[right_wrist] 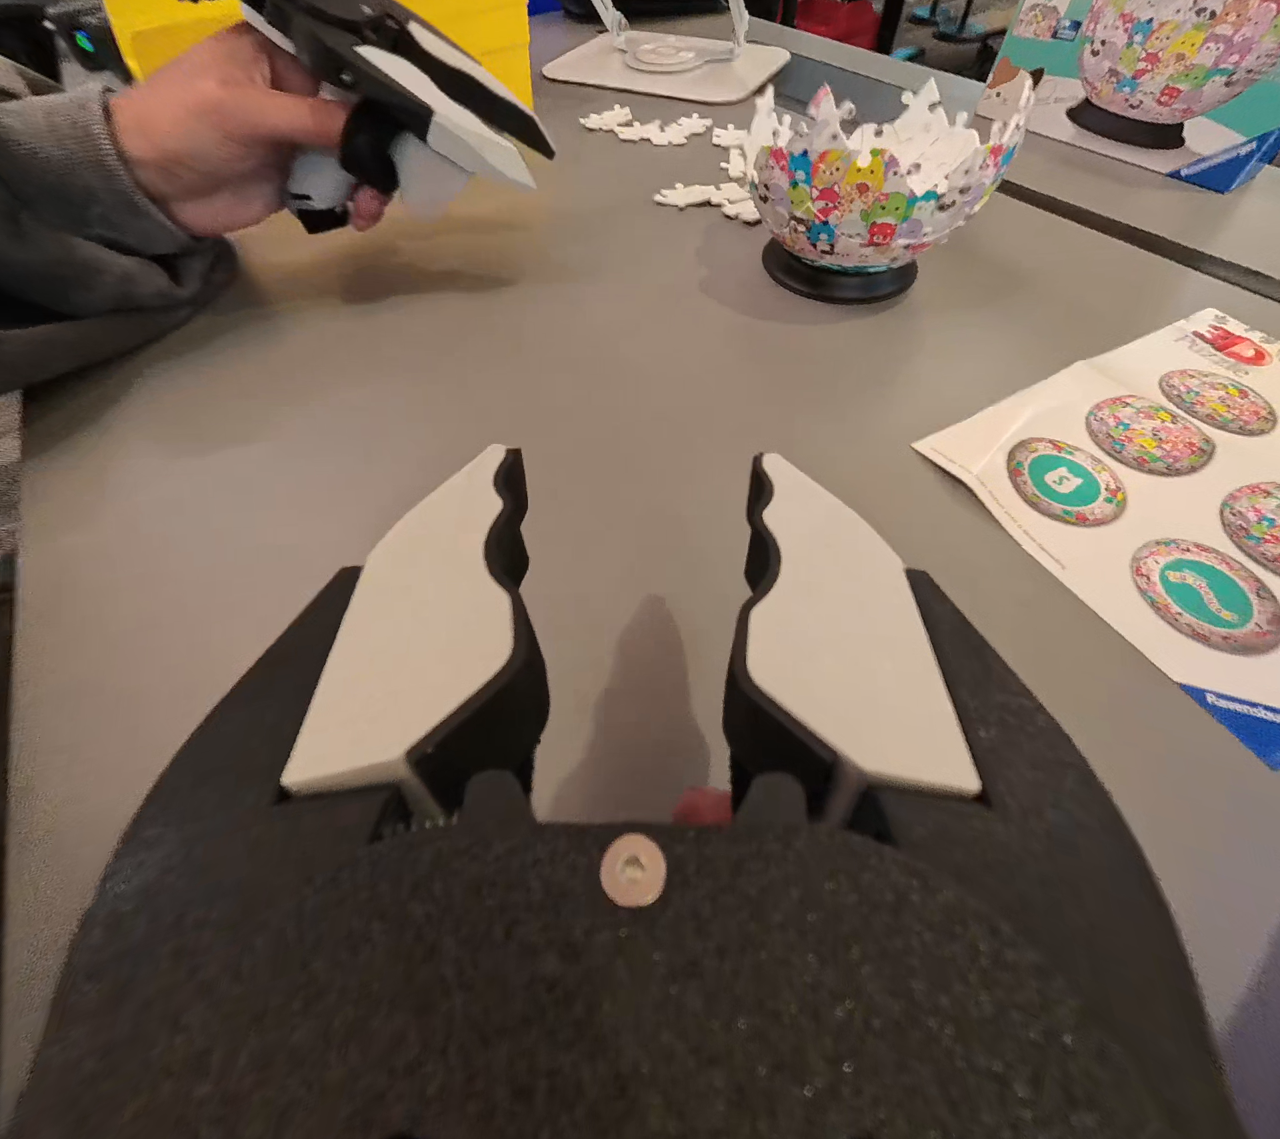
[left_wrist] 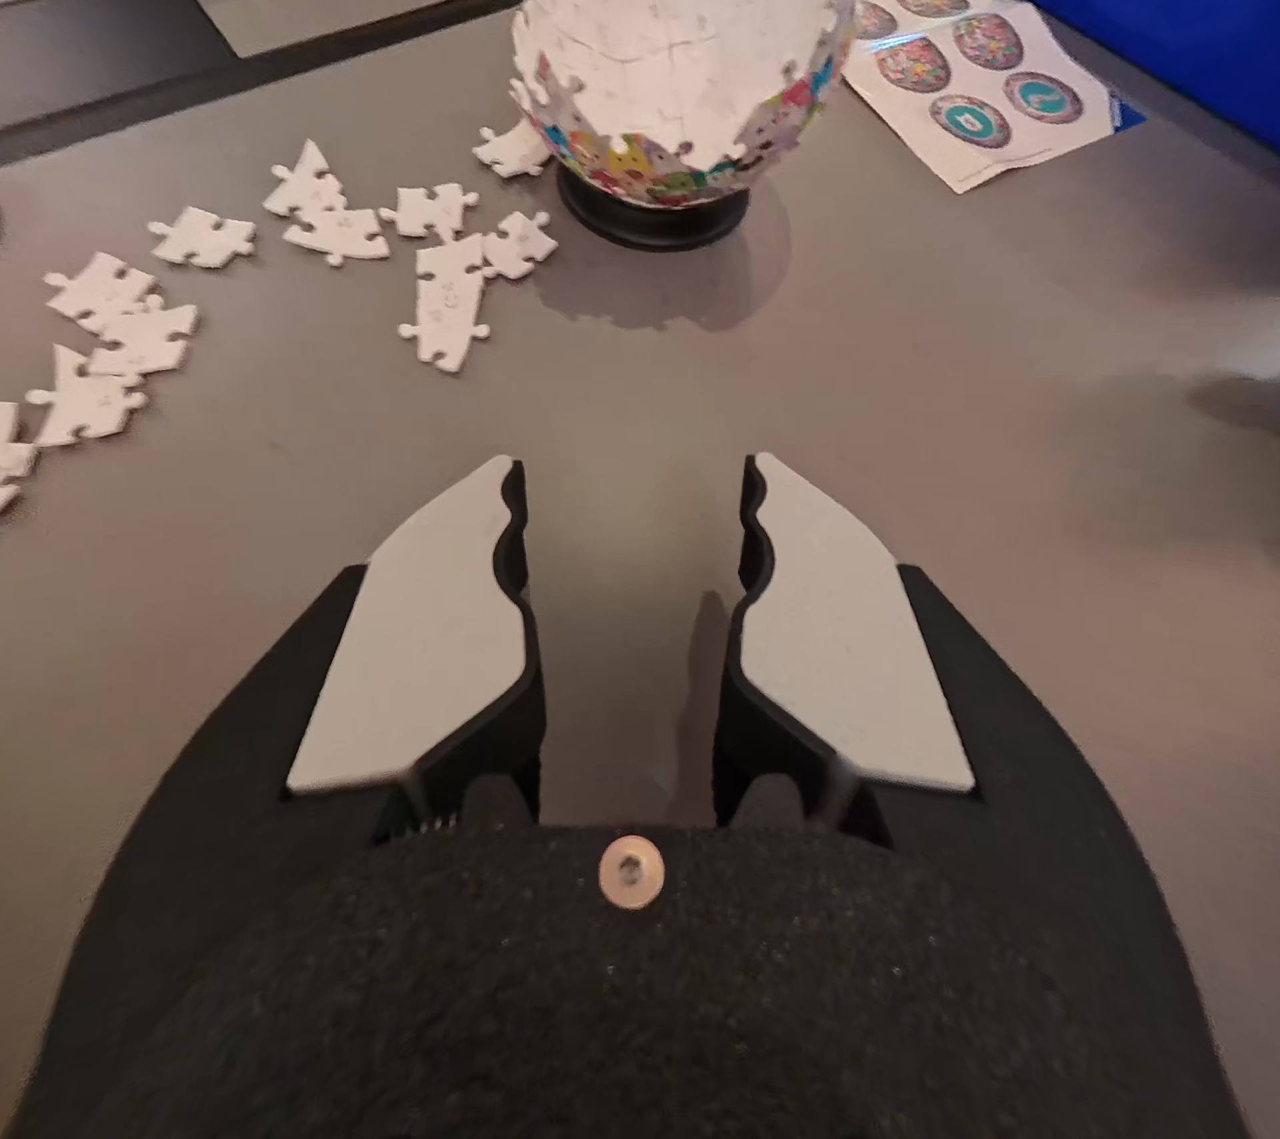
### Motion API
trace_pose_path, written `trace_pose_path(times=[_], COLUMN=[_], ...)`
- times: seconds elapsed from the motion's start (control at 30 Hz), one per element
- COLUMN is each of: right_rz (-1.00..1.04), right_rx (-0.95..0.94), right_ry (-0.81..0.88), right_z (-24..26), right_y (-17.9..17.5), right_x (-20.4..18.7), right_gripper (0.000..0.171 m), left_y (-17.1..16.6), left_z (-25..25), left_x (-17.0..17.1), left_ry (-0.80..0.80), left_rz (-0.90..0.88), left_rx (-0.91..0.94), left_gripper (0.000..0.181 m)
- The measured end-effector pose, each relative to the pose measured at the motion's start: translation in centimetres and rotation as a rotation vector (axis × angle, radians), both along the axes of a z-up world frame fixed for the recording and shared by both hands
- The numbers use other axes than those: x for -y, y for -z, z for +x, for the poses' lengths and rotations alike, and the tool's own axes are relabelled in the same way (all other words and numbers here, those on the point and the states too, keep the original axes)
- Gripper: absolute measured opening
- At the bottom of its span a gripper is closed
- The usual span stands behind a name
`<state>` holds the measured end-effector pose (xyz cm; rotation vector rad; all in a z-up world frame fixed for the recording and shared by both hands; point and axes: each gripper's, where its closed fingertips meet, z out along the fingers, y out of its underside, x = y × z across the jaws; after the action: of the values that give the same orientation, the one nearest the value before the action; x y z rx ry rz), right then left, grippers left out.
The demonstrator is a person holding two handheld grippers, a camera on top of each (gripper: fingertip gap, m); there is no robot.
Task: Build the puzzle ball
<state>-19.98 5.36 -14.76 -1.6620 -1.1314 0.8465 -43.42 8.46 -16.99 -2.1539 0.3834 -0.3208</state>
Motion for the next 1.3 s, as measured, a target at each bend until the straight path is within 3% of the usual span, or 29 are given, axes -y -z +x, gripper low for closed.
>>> trace_pose_path(times=[0.13,0.2,0.27,0.33,0.43,0.5,0.53,0.6,0.67,0.77,1.1,1.23,1.3], right_rz=[-0.089,-0.158,-0.149,-0.098,-0.204,-0.235,-0.230,-0.170,-0.100,-0.089,-0.103,-0.111,-0.110], right_rx=[-0.015,0.133,0.313,0.369,0.338,0.351,0.377,0.477,0.553,0.488,0.442,0.469,0.491], right_ry=[0.083,0.089,0.110,0.157,0.052,-0.186,-0.306,-0.402,-0.430,-0.502,-0.631,-0.644,-0.646], right_z=[-1.5,-3.0,-3.9,-5.0,-8.0,-9.5,-9.8,-9.3,-9.1,-10.7,-12.3,-11.6,-11.1], right_y=[-0.2,1.3,2.9,3.1,3.3,3.5,3.8,5.3,6.5,6.7,6.9,6.9,6.9], right_x=[-3.3,-6.0,-9.9,-14.8,-18.3,-17.5,-16.8,-17.1,-18.2,-18.2,-17.3,-16.3,-15.6], right_gripper=[0.063,0.067,0.052,0.028,0.023,0.024,0.032,0.058,0.066,0.066,0.075,0.079,0.080], left_y=[0.7,1.0,2.0,2.9,3.5,4.0,3.9,3.9,3.8,4.3,4.2,4.3,4.2], left_z=[3.0,3.4,2.4,1.5,2.1,2.0,2.2,2.6,2.8,2.7,5.9,6.4,7.0], left_x=[-1.2,-3.1,-5.3,-7.2,-9.3,-10.2,-10.4,-10.4,-10.5,-10.8,-10.4,-9.7,-8.7], left_ry=[0.109,0.141,0.116,0.075,0.062,0.056,0.086,0.192,0.294,0.385,0.546,0.548,0.572], left_rz=[-0.046,-0.048,-0.080,-0.139,-0.190,-0.196,-0.193,-0.189,-0.164,-0.169,-0.169,-0.156,-0.172], left_rx=[0.103,0.086,0.005,-0.032,0.052,0.059,0.066,0.055,0.014,-0.056,-0.048,-0.071,-0.048], left_gripper=[0.063,0.066,0.052,0.031,0.019,0.014,0.009,0.019,0.027,0.042,0.059,0.060,0.048])
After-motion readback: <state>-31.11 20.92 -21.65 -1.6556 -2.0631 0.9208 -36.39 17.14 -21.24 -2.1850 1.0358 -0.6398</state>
